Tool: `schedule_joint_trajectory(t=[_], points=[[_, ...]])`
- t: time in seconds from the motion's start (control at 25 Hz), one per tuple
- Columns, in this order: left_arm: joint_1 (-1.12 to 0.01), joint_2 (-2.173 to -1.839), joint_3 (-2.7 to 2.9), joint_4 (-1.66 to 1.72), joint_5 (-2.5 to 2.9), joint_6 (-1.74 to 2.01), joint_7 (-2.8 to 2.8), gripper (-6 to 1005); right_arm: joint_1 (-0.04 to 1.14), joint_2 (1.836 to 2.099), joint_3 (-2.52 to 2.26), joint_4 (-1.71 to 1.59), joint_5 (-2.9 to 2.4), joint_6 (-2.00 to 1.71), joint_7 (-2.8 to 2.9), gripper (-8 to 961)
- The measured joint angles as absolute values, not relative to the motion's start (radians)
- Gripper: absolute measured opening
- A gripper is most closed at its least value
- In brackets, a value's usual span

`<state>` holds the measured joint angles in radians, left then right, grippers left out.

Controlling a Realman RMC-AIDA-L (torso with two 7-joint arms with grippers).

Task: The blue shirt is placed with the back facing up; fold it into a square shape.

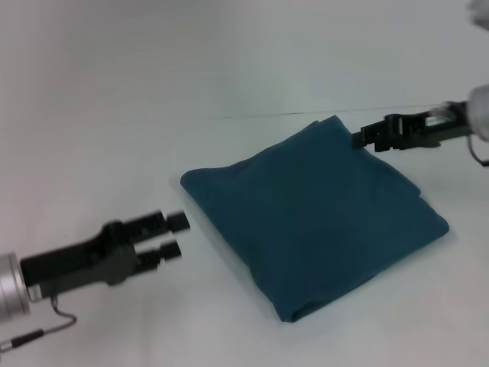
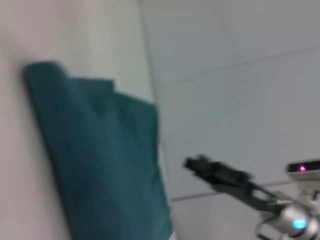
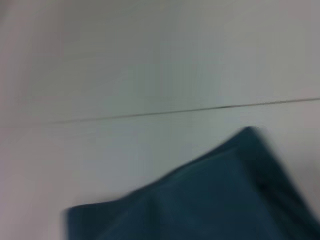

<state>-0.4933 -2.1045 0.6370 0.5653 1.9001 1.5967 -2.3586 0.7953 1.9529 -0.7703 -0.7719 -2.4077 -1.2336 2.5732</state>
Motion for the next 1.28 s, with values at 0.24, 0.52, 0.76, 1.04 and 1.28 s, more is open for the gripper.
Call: schedule_joint_trajectory(t=[0.24,0.52,0.76,1.04,1.28], points=[[-0.494,-2.121,0.684,0.571,2.007,1.590,-2.427,754,0.692,1.884,-0.695,-0.735,-2.167,-1.408,2.510,564],[-0.519,-2.161,0.782,0.562,2.019,1.510,-2.471,755,0.652,1.849,-0.650,-0.731,-2.149,-1.459,2.511,787],[-0.578,-2.169,0.830,0.495,2.013,1.382,-2.477,754,0.655,1.843,-0.657,-0.731,-2.167,-1.456,2.516,917],[-0.632,-2.171,0.872,0.434,2.012,1.330,-2.491,755,0.658,1.838,-0.648,-0.731,-2.181,-1.452,2.518,917],[-0.671,-2.172,0.901,0.384,2.013,1.291,-2.521,753,0.659,1.836,-0.648,-0.731,-2.181,-1.445,2.518,917]])
